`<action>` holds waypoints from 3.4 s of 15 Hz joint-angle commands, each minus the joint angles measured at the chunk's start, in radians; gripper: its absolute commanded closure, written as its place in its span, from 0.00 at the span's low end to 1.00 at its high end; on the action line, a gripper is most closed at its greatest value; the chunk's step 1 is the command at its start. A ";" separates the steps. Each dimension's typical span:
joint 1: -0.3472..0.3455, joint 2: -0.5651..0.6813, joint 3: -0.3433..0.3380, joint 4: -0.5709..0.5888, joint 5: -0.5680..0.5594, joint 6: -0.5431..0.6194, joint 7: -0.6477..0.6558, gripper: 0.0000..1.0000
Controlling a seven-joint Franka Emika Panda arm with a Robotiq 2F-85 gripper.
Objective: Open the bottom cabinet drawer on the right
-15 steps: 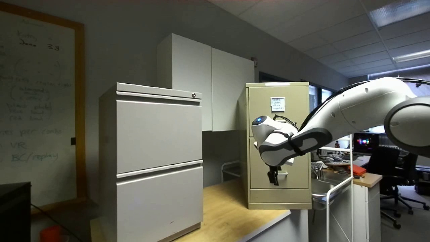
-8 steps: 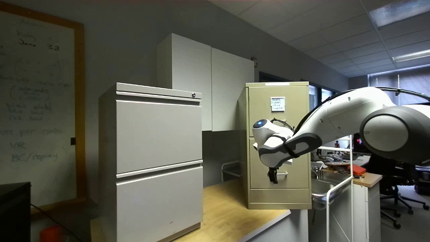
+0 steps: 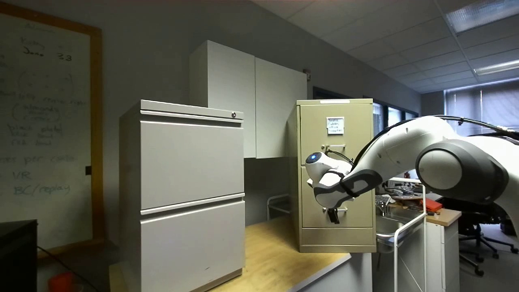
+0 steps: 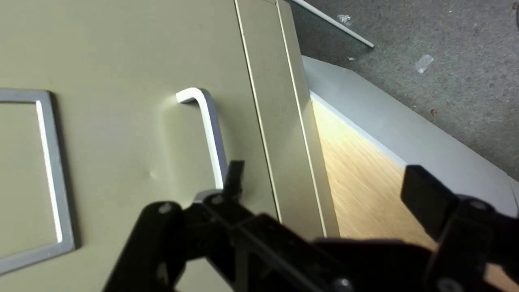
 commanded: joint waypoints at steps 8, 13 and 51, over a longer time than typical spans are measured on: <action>-0.046 0.113 -0.013 0.154 -0.005 0.029 -0.077 0.00; -0.068 0.168 -0.009 0.209 0.017 0.038 -0.095 0.00; -0.117 0.342 0.006 0.470 0.338 -0.183 -0.269 0.89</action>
